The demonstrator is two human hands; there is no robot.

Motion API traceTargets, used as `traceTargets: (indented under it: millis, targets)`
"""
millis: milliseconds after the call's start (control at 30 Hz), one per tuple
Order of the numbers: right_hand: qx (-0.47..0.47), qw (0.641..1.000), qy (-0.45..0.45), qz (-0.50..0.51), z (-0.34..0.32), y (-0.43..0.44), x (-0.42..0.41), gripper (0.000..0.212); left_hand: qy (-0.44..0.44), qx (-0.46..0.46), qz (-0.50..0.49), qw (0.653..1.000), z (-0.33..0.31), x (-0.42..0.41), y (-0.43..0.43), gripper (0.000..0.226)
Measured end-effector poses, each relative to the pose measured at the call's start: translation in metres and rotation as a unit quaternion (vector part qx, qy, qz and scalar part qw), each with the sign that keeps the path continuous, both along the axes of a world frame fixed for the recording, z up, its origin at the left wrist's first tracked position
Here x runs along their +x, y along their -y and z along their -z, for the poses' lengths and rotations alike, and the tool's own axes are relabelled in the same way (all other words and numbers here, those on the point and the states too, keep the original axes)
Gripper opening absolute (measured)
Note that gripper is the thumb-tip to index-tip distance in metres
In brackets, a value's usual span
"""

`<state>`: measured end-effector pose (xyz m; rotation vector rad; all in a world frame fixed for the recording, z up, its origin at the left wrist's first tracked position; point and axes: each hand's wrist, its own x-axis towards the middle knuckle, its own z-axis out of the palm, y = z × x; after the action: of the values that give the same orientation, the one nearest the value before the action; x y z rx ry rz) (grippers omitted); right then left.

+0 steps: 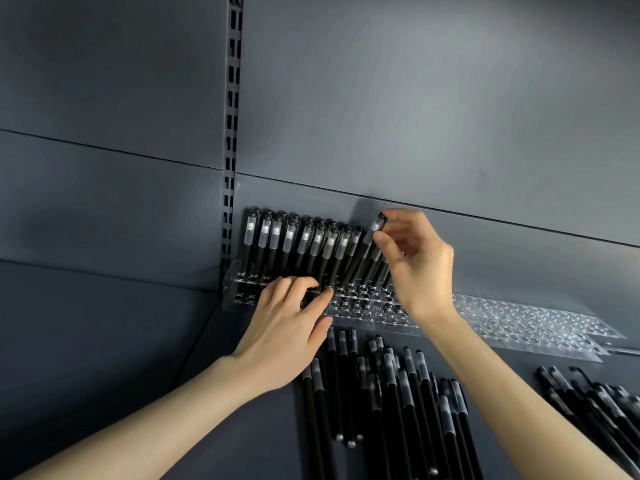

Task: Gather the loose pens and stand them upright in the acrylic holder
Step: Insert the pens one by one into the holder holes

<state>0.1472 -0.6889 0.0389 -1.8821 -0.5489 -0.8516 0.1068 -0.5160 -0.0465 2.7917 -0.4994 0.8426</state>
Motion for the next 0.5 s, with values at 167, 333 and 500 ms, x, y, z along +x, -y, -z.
traceTargets:
  millis: [167,333,500]
  targets:
    - [-0.077,0.997,-0.015,0.004,0.009,-0.007,0.005,0.024,-0.006,0.003,0.001,1.0,-0.002,-0.001,0.001,0.049]
    - [-0.114,0.993,-0.001,0.025,0.015,-0.008,0.008,0.024,-0.005,0.006,-0.001,1.0,-0.002,-0.001,0.002,0.049]
    - [-0.125,0.991,0.01,0.035,0.016,-0.005,0.006,0.026,0.003,0.006,-0.003,1.0,-0.002,-0.001,0.002,0.05]
